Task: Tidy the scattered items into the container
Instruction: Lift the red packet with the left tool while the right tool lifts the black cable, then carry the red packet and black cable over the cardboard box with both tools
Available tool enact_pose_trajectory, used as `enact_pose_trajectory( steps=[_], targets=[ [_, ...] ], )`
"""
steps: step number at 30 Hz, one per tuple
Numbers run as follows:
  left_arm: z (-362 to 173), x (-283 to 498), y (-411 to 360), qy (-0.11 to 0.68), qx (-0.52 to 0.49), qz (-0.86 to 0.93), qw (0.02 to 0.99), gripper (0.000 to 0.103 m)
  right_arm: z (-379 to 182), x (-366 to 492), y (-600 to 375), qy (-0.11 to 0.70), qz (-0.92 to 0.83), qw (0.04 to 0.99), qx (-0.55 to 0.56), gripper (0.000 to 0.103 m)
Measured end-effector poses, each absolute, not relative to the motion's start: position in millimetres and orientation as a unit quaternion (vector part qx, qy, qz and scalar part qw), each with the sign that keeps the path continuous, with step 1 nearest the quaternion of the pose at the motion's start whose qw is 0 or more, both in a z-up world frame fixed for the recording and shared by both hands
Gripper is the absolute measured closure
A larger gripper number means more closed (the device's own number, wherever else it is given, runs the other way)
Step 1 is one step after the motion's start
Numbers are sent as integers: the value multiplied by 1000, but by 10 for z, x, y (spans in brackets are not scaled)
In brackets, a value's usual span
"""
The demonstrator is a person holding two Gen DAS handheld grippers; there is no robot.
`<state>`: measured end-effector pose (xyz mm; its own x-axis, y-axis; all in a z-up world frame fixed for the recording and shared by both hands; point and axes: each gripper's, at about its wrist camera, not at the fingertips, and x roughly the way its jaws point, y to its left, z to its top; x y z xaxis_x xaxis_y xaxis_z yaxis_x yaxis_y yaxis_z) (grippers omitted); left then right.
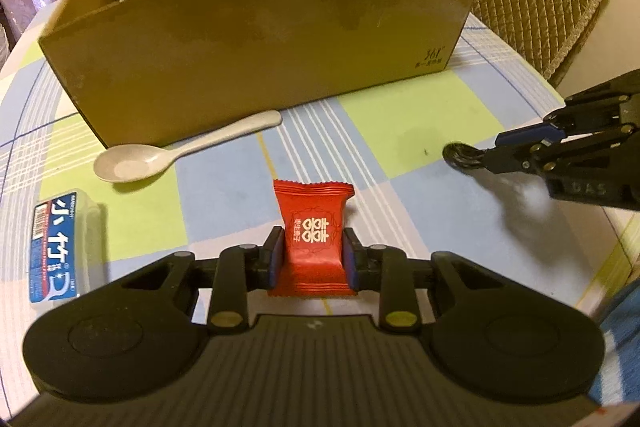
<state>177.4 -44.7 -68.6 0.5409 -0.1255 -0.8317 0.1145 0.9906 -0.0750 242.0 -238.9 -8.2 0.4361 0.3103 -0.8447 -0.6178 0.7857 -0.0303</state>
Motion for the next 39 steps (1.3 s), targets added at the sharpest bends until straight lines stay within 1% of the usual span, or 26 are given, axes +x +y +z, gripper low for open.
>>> enact_pose_trajectory(
  steps=[7, 10, 14, 17, 21, 22, 23, 26, 30, 39],
  targets=[
    [-567, 1731, -411, 464, -11, -66, 883, 78, -43, 2380, -2388, 462, 276, 826, -166, 91],
    [-552, 1718, -414, 464, -10, -65, 883, 78, -163, 2418, -2361, 499, 277, 801, -182, 91],
    [-506, 1691, -403, 460, -11, -62, 886, 78, -324, 2447, -2327, 526, 275, 778, -205, 90],
    [-494, 1686, -393, 459, -12, -61, 886, 78, -339, 2439, -2310, 526, 277, 775, -214, 87],
    [-498, 1697, -391, 459, -14, -62, 886, 78, -342, 2401, -2274, 517, 281, 773, -235, 87],
    [-499, 1703, -390, 459, -15, -63, 886, 78, -347, 2391, -2264, 516, 281, 773, -240, 88],
    [-501, 1708, -390, 459, -15, -64, 886, 78, -358, 2379, -2245, 514, 283, 772, -245, 91],
    [-505, 1717, -393, 460, -16, -67, 885, 78, -366, 2343, -2202, 506, 284, 769, -267, 93],
    [-480, 1714, -388, 457, -17, -68, 887, 78, -278, 2365, -2267, 496, 282, 784, -245, 94],
    [-360, 1721, -395, 448, -29, -72, 891, 78, 123, 2403, -2351, 474, 290, 812, -177, 94]
  ],
)
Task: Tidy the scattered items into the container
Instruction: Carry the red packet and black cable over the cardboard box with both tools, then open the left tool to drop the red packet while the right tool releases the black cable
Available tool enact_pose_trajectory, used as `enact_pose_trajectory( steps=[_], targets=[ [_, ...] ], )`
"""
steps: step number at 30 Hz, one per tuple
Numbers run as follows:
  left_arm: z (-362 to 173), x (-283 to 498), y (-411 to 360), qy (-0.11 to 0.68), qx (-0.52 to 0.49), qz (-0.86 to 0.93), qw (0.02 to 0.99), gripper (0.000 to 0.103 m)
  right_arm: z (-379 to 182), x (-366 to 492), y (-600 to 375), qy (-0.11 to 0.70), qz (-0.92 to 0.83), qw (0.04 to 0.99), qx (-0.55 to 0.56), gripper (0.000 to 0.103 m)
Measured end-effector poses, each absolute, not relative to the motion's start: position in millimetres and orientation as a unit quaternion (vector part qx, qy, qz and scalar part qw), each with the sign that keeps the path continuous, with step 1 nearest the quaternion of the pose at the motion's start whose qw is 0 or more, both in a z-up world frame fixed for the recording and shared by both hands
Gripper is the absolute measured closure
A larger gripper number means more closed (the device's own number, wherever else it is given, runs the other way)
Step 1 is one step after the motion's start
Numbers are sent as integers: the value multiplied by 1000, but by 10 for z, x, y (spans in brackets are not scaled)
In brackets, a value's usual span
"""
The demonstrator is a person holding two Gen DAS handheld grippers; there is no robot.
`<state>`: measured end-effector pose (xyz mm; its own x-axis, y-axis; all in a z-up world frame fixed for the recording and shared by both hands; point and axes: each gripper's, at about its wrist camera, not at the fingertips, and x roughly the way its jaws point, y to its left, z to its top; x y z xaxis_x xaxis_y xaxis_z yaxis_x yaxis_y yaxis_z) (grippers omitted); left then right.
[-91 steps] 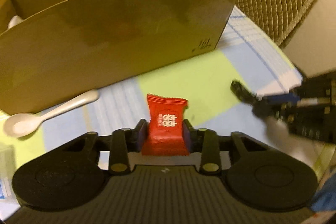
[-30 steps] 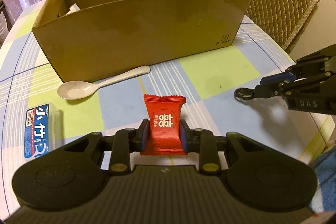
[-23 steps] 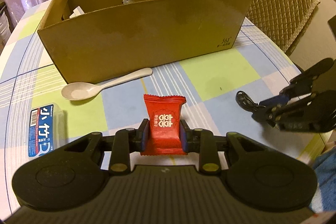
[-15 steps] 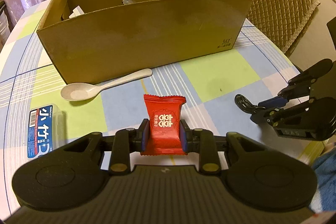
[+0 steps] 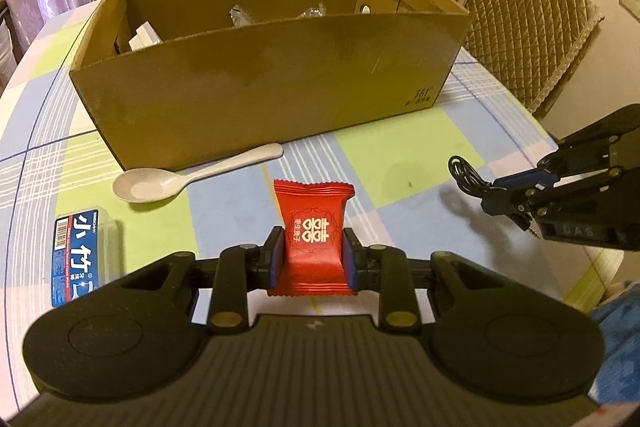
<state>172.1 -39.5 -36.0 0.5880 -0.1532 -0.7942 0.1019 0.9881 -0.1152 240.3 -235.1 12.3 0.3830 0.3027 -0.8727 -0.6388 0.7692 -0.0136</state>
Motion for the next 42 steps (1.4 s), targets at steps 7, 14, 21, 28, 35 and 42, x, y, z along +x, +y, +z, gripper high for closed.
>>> enact_pose_trajectory(
  steps=[7, 14, 21, 28, 35, 42],
  targets=[
    [-77, 1786, -335, 426, -39, -62, 902, 78, 561, 2484, -2290, 441, 294, 838, -129, 94],
    [290, 1984, -166, 394, -45, -39, 917, 78, 1043, 2694, -2113, 394, 299, 863, -99, 94],
    [552, 2335, -3, 365, -43, -16, 930, 78, 1301, 3017, -1927, 364, 299, 878, -83, 94],
    [651, 2687, 117, 342, -51, 0, 938, 78, 1259, 3269, -1770, 350, 294, 887, -60, 94],
    [531, 2859, 210, 343, -61, 1, 937, 78, 1042, 3477, -1748, 340, 270, 900, -25, 94],
    [378, 2963, 305, 348, -79, 9, 934, 78, 748, 3652, -1740, 342, 245, 907, -20, 94]
  ],
)
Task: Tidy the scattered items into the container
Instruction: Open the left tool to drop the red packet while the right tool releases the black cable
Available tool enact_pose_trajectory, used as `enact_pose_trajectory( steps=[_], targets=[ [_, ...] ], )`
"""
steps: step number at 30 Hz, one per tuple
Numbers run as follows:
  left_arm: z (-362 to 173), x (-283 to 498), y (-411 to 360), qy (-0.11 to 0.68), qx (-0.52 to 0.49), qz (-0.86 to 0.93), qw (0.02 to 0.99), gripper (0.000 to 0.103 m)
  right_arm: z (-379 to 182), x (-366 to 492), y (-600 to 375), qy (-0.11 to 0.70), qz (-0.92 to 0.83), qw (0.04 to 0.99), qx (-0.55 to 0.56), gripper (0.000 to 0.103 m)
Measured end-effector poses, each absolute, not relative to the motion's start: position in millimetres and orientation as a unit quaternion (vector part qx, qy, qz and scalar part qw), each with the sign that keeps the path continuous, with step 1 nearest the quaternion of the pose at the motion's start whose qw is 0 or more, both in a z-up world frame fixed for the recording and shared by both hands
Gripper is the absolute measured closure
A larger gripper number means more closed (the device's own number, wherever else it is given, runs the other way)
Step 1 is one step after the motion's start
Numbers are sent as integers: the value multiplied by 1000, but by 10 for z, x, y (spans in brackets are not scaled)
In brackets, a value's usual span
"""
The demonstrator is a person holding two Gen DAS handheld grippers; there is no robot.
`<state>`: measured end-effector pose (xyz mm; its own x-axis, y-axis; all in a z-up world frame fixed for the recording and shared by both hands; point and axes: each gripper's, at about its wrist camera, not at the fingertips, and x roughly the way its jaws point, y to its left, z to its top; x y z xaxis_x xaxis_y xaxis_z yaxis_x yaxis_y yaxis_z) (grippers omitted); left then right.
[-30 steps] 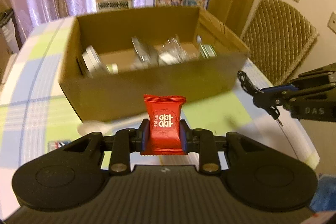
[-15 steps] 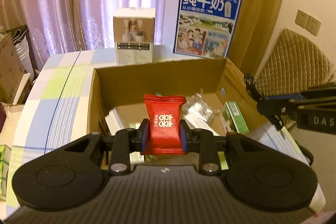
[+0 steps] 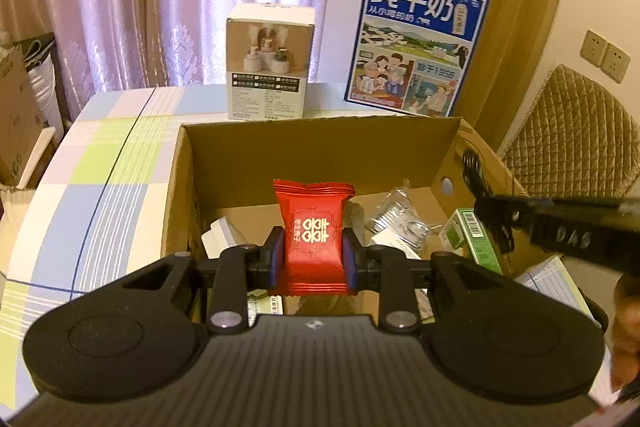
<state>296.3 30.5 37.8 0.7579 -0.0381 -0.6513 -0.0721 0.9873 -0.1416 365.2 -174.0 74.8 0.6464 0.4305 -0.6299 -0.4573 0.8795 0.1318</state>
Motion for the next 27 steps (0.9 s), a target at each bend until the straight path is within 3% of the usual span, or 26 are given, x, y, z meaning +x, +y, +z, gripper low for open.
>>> enact_pose_trajectory(
  steps=[27],
  targets=[
    [102, 3047, 385, 364, -97, 25, 926, 78, 538, 3645, -1542, 350, 237, 906, -26, 94]
  ],
)
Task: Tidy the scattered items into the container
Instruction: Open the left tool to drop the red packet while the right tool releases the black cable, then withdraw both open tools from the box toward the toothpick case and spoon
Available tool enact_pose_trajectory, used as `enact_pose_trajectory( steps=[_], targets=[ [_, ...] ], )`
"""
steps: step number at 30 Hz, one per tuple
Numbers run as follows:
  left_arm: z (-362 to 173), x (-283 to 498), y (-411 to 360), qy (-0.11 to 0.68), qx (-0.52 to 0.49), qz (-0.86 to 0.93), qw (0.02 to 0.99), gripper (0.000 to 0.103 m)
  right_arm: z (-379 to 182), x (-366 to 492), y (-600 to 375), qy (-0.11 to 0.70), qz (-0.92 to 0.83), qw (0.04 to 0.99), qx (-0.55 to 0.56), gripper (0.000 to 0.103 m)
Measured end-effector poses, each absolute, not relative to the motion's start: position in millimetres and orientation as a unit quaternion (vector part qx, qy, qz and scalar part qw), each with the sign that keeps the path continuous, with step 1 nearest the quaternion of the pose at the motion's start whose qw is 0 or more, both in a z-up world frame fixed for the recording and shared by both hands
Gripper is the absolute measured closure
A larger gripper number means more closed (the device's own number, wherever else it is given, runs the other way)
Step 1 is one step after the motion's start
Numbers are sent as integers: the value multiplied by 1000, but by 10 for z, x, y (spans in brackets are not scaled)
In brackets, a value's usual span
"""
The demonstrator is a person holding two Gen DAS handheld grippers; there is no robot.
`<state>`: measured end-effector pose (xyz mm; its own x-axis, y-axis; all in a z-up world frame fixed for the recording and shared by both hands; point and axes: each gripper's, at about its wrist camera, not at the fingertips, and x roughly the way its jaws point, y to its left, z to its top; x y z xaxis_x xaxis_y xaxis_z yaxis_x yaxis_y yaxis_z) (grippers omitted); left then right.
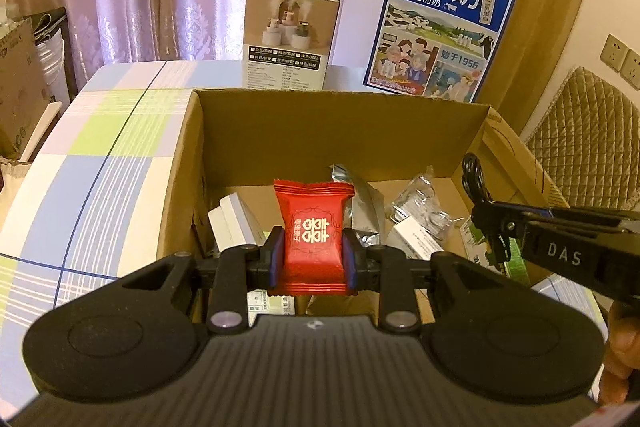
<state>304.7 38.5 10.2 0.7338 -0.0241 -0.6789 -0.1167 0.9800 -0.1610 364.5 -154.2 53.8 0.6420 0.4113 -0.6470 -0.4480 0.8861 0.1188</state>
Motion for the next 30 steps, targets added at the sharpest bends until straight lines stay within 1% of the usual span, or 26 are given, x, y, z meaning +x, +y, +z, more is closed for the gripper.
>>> enact_pose_trajectory(
  steps=[3, 5, 10, 13, 15, 16, 17, 24, 30],
  targets=[
    [100, 3050, 379, 362, -97, 28, 927, 78, 541, 3646, -1552, 349, 236, 906, -23, 94],
    [103, 3052, 374, 360, -95, 31, 928, 69, 538, 3649, -1552, 349, 237, 906, -24, 94],
    [110, 3051, 376, 359, -97, 32, 928, 69, 518, 3647, -1547, 349, 238, 906, -21, 94],
    [127, 3040, 380, 357, -97, 33, 929, 69, 521, 3659, -1588, 339, 240, 910, -1, 94],
    [152, 3024, 395, 352, -97, 36, 930, 69, 528, 3675, -1631, 334, 234, 913, 12, 81],
    [163, 3014, 404, 350, -97, 39, 931, 67, 541, 3682, -1652, 332, 234, 913, 20, 65],
    [170, 3004, 413, 349, -96, 42, 931, 66, 555, 3684, -1676, 330, 235, 914, 28, 54],
    [196, 2956, 485, 344, -101, 53, 932, 65, 629, 3660, -1719, 319, 234, 917, 44, 52],
    [230, 2902, 528, 339, -102, 57, 934, 62, 701, 3608, -1734, 309, 234, 921, 47, 51]
  ],
)
